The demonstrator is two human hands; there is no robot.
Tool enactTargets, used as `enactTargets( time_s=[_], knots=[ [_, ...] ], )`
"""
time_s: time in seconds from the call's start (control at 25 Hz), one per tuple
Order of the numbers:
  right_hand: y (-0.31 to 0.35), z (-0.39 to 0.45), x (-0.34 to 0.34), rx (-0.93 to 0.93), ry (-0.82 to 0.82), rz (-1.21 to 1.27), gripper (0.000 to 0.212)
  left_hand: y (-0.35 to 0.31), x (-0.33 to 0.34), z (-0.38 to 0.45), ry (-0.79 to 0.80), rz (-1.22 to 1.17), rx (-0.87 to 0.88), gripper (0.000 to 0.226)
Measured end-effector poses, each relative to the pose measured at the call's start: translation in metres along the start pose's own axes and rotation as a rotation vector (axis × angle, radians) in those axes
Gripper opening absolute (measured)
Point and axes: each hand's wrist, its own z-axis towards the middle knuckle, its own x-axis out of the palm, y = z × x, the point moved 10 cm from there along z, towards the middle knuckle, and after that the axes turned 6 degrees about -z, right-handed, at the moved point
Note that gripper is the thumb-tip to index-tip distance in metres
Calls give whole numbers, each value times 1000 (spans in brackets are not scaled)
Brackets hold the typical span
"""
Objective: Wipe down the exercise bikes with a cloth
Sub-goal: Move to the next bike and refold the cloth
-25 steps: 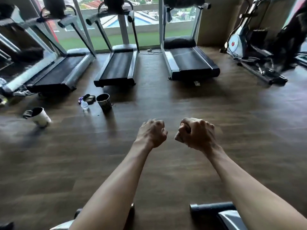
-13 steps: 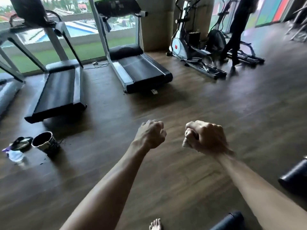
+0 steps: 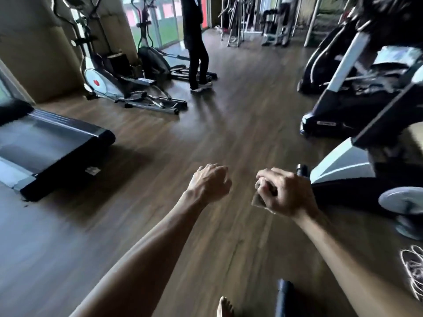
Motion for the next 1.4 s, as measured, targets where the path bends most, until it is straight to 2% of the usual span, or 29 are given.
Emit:
enactTargets(
  time_s=[0.08, 0.32, 0.6, 0.8, 1.0, 1.08, 1.12, 1.24, 1.32, 1.4],
  knots=[
    [-38, 26, -1, 85, -53, -27, 29, -18, 5, 53, 52, -3, 86, 20],
    [-126, 89, -8, 264, -142, -107, 32, -71, 3, 188, 73, -34, 304, 21],
    [-238, 138, -23, 511, -301, -327, 29, -169, 38, 351, 204, -52, 586, 27],
    [-296, 130, -50, 762, -410, -460, 30, -261, 65, 405, 340, -45, 835, 31],
    [-339, 101, -74, 934, -446, -613, 38, -345, 111, 410, 475, -82, 1053, 29],
    [-366, 89, -84, 1017, -435, -669, 42, -383, 135, 418, 604, -197, 1045, 28],
    [-379, 83, -90, 1055, -436, -692, 43, -404, 147, 419, 719, -279, 1017, 29],
    [-419, 68, -116, 1115, -485, -761, 44, -468, 170, 403, 1211, -529, 834, 51],
    [-438, 65, -136, 1148, -544, -803, 42, -498, 172, 390, 1459, -654, 726, 63],
    [-456, 64, -157, 1177, -598, -871, 42, -535, 170, 376, 1604, -719, 793, 59]
  ],
)
